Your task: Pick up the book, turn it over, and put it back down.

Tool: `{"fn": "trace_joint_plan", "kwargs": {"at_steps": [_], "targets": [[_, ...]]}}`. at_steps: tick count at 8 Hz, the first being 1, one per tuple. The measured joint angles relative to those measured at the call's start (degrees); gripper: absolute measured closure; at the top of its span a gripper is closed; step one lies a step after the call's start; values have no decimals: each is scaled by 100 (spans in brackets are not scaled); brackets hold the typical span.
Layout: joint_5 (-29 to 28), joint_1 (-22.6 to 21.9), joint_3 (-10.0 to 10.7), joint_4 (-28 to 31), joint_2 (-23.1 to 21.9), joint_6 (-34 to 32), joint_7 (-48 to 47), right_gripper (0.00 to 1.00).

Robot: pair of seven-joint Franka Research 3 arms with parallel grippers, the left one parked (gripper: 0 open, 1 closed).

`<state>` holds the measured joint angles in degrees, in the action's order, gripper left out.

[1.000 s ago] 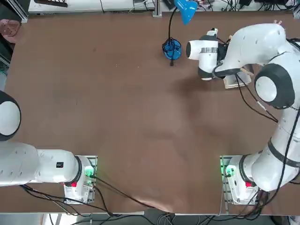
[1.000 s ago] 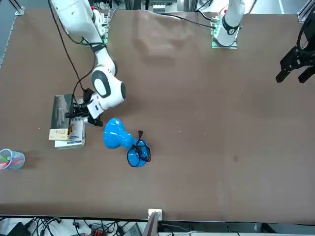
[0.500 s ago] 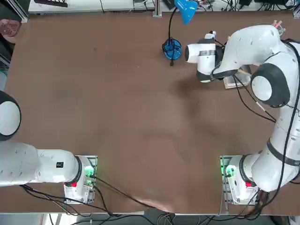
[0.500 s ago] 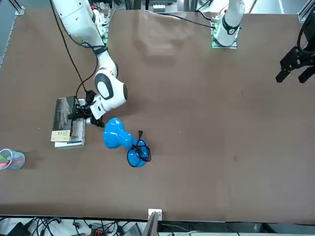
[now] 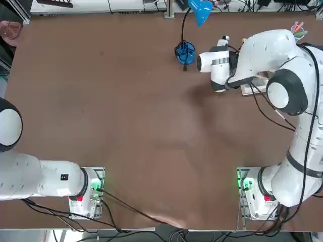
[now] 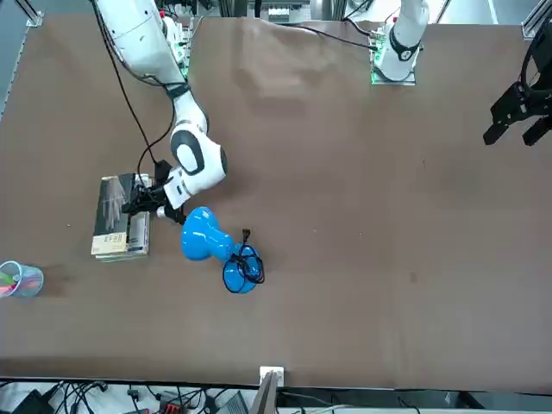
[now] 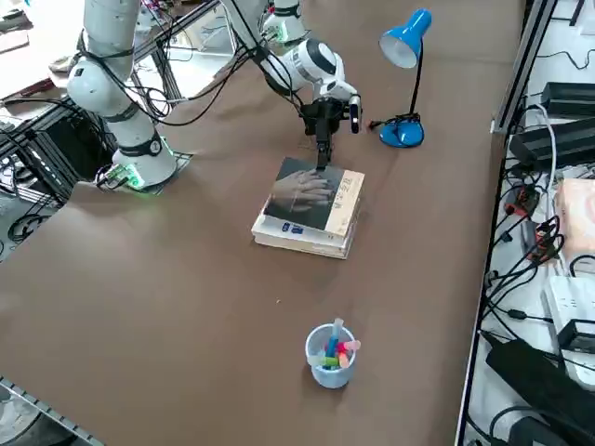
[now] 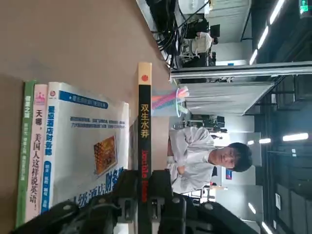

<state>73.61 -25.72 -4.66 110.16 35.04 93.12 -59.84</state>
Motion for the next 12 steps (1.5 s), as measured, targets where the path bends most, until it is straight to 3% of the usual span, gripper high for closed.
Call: {"fn": "trace_joint_plan", "kwargs": {"at_steps": [12], "targets": [[51,-4,47,30,361,-20,-325,90]]}}
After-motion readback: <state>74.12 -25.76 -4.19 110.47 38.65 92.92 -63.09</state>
